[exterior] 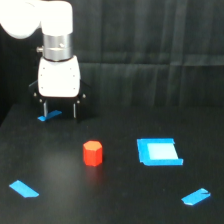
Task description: Pick up the red object from the table
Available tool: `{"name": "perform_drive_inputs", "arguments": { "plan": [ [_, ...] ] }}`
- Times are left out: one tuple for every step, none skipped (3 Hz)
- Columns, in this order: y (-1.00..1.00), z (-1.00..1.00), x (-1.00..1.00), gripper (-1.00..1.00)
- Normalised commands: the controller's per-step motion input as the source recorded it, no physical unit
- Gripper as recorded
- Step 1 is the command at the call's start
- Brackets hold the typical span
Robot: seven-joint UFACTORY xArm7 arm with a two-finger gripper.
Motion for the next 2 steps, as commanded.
{"name": "perform_drive_inputs", "arguments": {
  "plan": [
    [-0.79,-0.13,0.94,1.0],
    [-0.77,-0.18,0.87,0.96]
  ]
}}
